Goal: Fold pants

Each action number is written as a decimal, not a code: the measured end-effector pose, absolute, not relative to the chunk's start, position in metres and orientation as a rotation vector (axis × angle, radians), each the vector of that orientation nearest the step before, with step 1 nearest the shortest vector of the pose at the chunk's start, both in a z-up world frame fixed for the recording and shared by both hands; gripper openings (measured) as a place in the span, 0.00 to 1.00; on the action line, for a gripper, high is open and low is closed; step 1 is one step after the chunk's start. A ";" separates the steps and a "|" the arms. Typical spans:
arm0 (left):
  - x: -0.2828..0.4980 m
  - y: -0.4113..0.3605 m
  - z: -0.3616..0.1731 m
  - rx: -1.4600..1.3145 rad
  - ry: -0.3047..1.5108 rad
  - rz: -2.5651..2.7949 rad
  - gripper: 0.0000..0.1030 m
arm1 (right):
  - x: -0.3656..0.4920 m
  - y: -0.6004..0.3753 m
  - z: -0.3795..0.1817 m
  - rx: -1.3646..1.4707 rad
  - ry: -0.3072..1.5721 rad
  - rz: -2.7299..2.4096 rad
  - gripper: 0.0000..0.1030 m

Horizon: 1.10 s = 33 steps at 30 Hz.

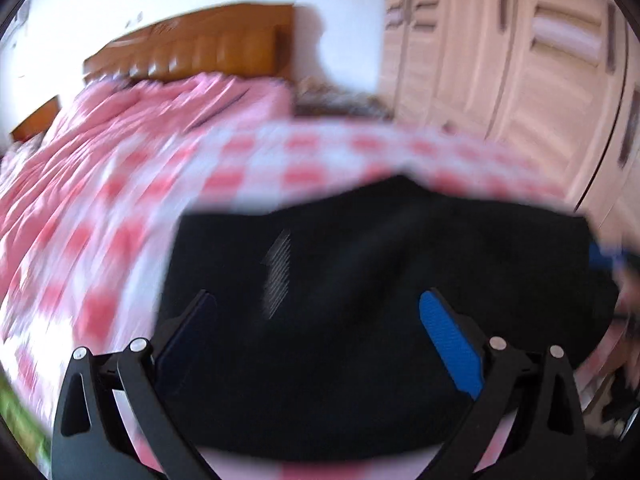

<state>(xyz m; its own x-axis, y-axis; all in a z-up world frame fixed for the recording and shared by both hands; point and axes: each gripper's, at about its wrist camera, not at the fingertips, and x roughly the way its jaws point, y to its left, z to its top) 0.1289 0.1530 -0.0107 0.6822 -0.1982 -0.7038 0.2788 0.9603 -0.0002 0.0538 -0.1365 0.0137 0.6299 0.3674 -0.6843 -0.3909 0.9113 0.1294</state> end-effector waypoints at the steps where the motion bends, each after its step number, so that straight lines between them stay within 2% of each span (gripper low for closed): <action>1: 0.122 0.162 -0.020 0.134 0.789 -0.224 0.98 | 0.074 -0.113 0.017 -0.049 0.777 0.471 0.91; 5: 0.115 0.196 -0.042 0.123 0.812 -0.135 0.99 | 0.136 -0.055 0.013 -0.095 0.820 0.490 0.91; 8: 0.114 0.205 -0.044 0.111 0.810 -0.155 0.99 | 0.169 -0.036 -0.029 -0.153 0.958 0.440 0.91; 10: 0.108 0.207 -0.048 0.117 0.796 -0.160 0.99 | 0.165 -0.041 -0.046 -0.182 0.946 0.418 0.94; 15: 0.107 0.212 -0.053 0.096 0.786 -0.189 0.99 | 0.157 -0.050 -0.033 -0.196 0.989 0.409 0.95; 23: 0.105 0.210 -0.054 0.088 0.777 -0.171 0.99 | 0.168 0.002 -0.001 -0.233 0.837 0.439 0.95; 27: 0.106 0.211 -0.053 0.088 0.791 -0.171 0.99 | 0.195 0.024 -0.025 -0.337 0.981 0.400 0.95; 30: 0.107 0.211 -0.054 0.086 0.789 -0.173 0.99 | 0.185 0.018 -0.031 -0.372 0.945 0.440 0.95; 33: 0.107 0.211 -0.054 0.082 0.789 -0.174 0.99 | 0.171 0.006 -0.013 -0.361 0.931 0.398 0.95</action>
